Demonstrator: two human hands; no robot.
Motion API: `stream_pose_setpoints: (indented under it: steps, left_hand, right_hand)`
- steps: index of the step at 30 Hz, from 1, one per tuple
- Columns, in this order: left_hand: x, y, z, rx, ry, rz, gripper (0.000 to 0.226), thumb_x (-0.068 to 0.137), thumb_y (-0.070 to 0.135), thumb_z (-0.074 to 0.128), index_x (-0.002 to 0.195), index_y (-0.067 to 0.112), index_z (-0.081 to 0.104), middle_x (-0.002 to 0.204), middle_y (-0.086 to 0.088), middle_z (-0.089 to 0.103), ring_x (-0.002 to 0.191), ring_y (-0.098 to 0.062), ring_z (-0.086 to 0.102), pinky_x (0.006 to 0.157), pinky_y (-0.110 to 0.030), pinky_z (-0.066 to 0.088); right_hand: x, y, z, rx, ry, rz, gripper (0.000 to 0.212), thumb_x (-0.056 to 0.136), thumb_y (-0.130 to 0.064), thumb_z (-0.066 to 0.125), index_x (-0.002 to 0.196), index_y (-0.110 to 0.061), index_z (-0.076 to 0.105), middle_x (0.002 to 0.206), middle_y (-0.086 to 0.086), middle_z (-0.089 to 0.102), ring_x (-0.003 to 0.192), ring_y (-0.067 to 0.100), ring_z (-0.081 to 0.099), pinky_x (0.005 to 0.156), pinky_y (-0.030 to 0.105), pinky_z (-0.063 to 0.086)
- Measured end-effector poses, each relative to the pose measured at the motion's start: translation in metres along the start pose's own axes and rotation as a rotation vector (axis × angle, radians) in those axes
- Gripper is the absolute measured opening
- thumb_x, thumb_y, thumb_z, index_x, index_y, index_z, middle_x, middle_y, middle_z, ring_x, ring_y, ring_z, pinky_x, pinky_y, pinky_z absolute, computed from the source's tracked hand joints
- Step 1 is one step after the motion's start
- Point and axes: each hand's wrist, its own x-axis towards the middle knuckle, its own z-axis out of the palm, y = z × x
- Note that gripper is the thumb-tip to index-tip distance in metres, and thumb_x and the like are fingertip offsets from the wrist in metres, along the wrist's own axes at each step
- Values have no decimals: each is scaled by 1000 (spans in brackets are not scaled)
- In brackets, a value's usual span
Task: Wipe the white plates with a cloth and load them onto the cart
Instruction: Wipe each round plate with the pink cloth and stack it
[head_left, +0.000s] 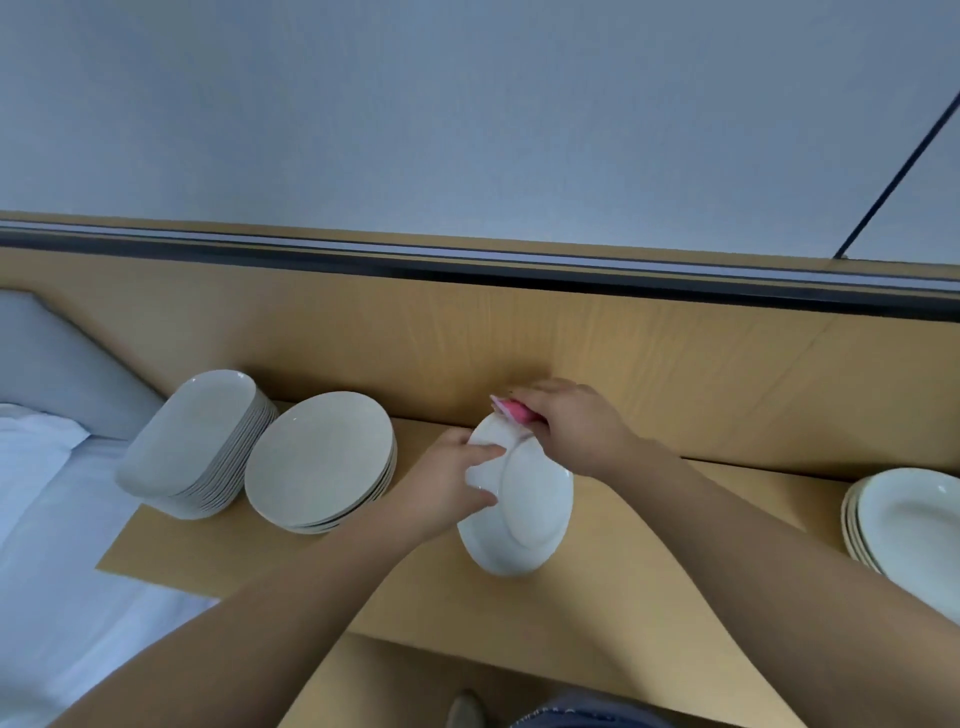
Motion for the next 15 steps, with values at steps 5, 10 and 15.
stream_pose_setpoints:
  steps: [5,10,15]
  left_hand:
    - [-3,-23,-1,-13,-86,-77,67,84,21,72,141,40,43,128,2,34,110,-12,41,93,-17,32]
    - [-1,-36,3,-45,-125,-136,66,86,22,69,142,42,40,126,-3,35,104,-15,42,95,-17,32]
    - [3,-43,3,-48,-124,-150,63,88,25,67,142,41,40,125,-4,35,103,-18,44,96,-20,36]
  right_hand:
    - [-2,-6,48,-73,-273,-89,62,98,-18,40,154,-32,14,158,-11,21,145,16,17,111,46,28]
    - [8,-2,69,98,-319,-79,65,98,-12,39,155,-31,13,158,-11,22,147,15,13,117,35,24]
    - [7,4,69,211,-325,96,61,100,-9,34,154,-33,15,158,-13,19,145,4,13,109,15,18]
